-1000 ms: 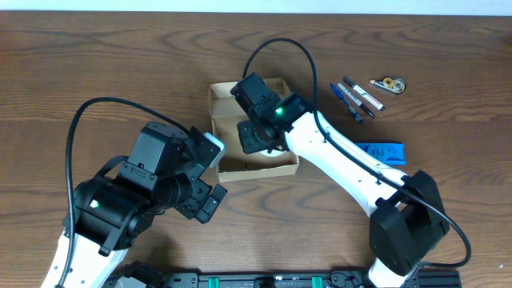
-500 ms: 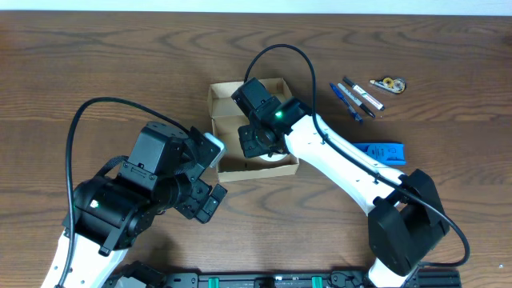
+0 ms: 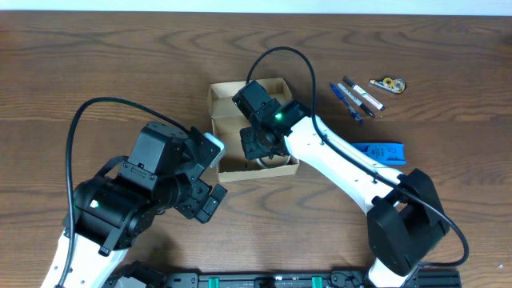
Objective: Pack container
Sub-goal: 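Carry the tape roll with the right gripper over the box, then lower the tape into the box and open the right gripper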
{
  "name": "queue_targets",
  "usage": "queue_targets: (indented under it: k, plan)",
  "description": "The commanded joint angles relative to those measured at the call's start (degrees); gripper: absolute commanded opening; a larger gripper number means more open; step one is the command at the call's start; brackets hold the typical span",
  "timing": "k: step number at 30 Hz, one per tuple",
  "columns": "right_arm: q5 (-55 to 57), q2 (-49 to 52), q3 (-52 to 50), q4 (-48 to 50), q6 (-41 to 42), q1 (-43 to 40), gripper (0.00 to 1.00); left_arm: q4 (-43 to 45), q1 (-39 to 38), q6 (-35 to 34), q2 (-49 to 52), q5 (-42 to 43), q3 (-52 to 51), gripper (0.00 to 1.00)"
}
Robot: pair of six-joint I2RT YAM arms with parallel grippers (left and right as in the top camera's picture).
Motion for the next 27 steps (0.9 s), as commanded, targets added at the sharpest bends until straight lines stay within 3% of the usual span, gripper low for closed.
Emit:
queue_targets:
  k: [1,10,19,27]
  plan:
    - [0.66,-0.57,-0.35,-0.02,0.2,0.5,0.43,-0.17,0.04,-0.63,-0.22,0.39,0.09,0.95]
    - [0.81,-2.27,5.33,-3.78,-1.62,0.0,0.38,-0.17,0.04,-0.63,-0.22,0.42,0.09,0.95]
    - [2.78,-8.68,9.11,-9.86,-2.71,-4.63,0.49,-0.17,0.04,-0.63,-0.22,0.39,0.09,0.95]
    - [2.84,-13.14,9.11,-16.61,-7.65,-11.61,0.49,0.11,0.04,-0.63,-0.22,0.39,0.09,0.95]
